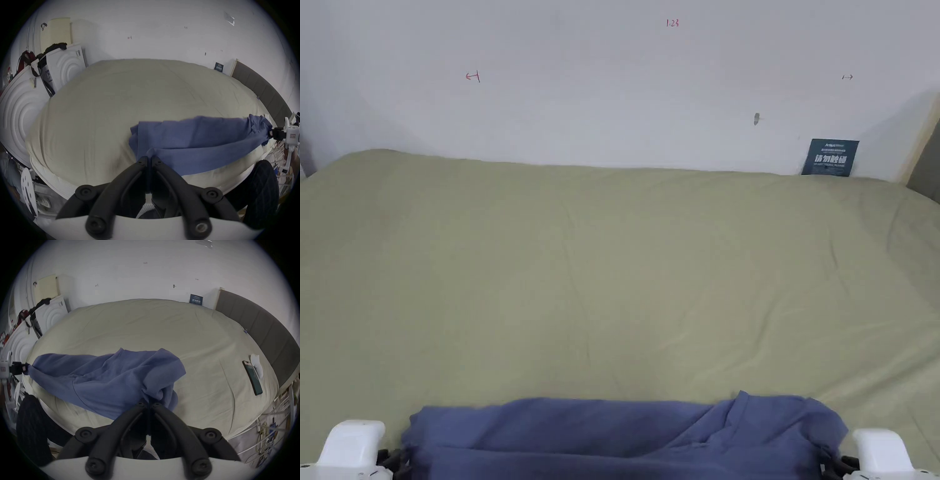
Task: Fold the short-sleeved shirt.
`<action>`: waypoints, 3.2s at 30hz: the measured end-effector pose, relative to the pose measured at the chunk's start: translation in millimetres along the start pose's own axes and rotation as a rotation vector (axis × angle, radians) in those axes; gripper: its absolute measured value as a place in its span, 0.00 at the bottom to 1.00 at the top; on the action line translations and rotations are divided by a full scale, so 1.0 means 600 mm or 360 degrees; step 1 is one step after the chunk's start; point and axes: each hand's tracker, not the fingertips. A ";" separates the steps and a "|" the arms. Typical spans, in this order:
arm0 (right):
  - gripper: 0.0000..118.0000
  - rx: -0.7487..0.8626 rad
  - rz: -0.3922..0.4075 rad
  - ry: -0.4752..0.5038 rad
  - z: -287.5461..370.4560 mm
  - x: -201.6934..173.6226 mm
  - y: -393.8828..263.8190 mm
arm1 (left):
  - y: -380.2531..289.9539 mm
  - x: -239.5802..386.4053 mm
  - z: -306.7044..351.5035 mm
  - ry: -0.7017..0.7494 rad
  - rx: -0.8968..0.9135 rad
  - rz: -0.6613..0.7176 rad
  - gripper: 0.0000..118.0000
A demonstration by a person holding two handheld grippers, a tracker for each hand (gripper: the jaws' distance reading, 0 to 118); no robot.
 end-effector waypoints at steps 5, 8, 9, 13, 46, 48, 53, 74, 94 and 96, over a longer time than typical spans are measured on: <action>0.89 0.0235 -0.0041 0.0029 0.083 -0.017 0.037 | 0.036 0.034 0.080 0.0054 0.0416 -0.0032 0.93; 0.90 0.0554 -0.0032 0.0045 0.147 -0.061 0.061 | 0.048 0.063 0.139 0.0005 0.0775 -0.0011 0.94; 0.90 0.0676 -0.0034 0.0070 0.163 -0.077 0.068 | 0.053 0.074 0.154 0.0000 0.0852 -0.0013 0.94; 0.64 0.0918 -0.0078 0.0194 0.194 -0.134 0.088 | 0.067 0.116 0.184 0.0026 0.0978 -0.0066 0.90; 0.07 0.0552 0.0119 0.0265 0.151 -0.279 0.075 | -0.064 -0.213 -0.253 -0.1781 -0.0309 0.1330 0.92; 0.07 0.0557 0.0131 0.0278 0.155 -0.284 0.087 | -0.048 -0.191 -0.255 -0.1670 -0.0320 0.1195 0.48; 0.07 0.0582 0.0137 0.0316 0.155 -0.292 0.107 | -0.044 -0.175 -0.261 -0.1311 -0.0418 0.1235 0.05; 0.07 0.0685 0.0040 0.0374 0.189 -0.216 0.061 | 0.105 0.175 -0.033 -0.0434 0.0011 -0.0092 0.05; 0.07 0.0657 -0.0114 0.0360 0.191 -0.154 0.011 | 0.087 0.101 -0.039 -0.0698 0.0119 0.0560 0.56; 0.07 0.0636 -0.0122 0.0362 0.186 -0.156 0.010 | 0.067 0.105 -0.074 -0.0672 0.0034 0.0579 0.22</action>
